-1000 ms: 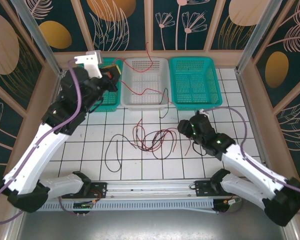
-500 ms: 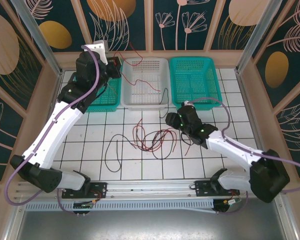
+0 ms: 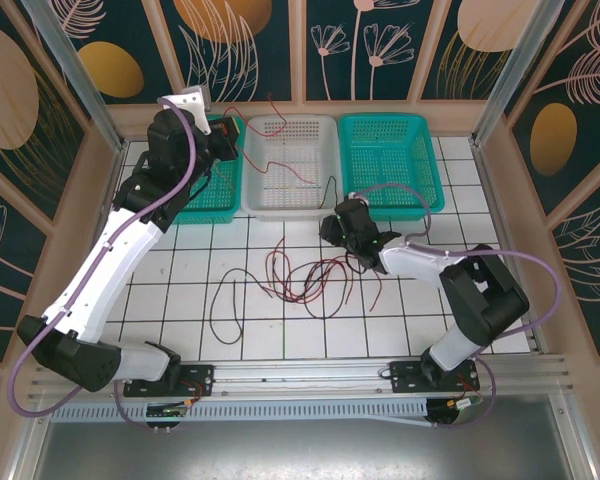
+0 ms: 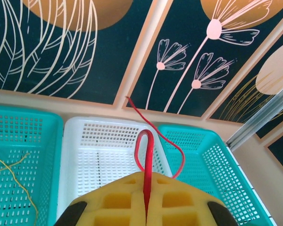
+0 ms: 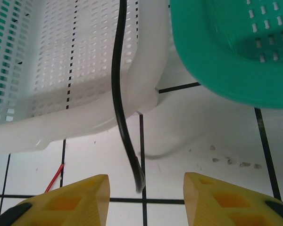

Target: Untangle the cables

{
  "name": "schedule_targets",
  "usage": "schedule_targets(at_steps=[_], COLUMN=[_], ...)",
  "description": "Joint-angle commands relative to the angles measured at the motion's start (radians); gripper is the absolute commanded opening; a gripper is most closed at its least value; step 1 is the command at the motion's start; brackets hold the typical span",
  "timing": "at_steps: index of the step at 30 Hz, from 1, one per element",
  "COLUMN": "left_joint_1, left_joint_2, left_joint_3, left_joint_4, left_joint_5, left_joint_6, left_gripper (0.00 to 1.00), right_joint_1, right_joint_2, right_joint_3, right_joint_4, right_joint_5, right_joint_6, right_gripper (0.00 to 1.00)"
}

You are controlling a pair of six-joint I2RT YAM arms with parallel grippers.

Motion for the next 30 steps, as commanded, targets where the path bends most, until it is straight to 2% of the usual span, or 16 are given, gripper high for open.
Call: schedule_targets(at_steps=[1, 5, 8, 14, 20, 24, 30], left_joint_1=[0.009, 0.010, 0.010, 0.013, 0.039, 0.093, 0.136], left_joint_2=[-0.029, -0.038, -0.046, -0.045, -0.044, -0.024, 0.038], left_joint_3=[-0.024, -0.051, -0.085, -0.135, -0.192, -0.223, -0.320], left_joint_4=[0.069, 0.087, 0.112, 0.172, 0.299, 0.403, 0.714], left_joint_5=[0.034, 0.050, 0.054, 0.036, 0.009, 0.076, 0.150], left_joint_6=[-0.028, -0.036, -0.046, -0.084, -0.160, -0.284, -0.450], left_gripper=[0.00, 0.00, 0.00, 0.00, 0.00, 0.00, 0.00], right_joint_1=[-0.009, -0.011, -0.011, -0.005, 0.068, 0.103, 0.151], right_joint_2=[0.031, 0.055, 0.057, 0.022, -0.103, -0.211, -0.410], right_joint_3=[0.041, 0.055, 0.059, 0.072, 0.102, 0.126, 0.193], right_joint_4=[0.068, 0.073, 0.068, 0.031, -0.066, -0.172, -0.360], right_joint_5=[0.012, 0.022, 0.033, 0.061, 0.135, 0.223, 0.362], right_joint_6=[-0.043, -0.056, -0.060, -0.084, -0.124, -0.122, -0.128], right_gripper=[0.42, 0.35, 0.20, 0.00, 0.00, 0.00, 0.00])
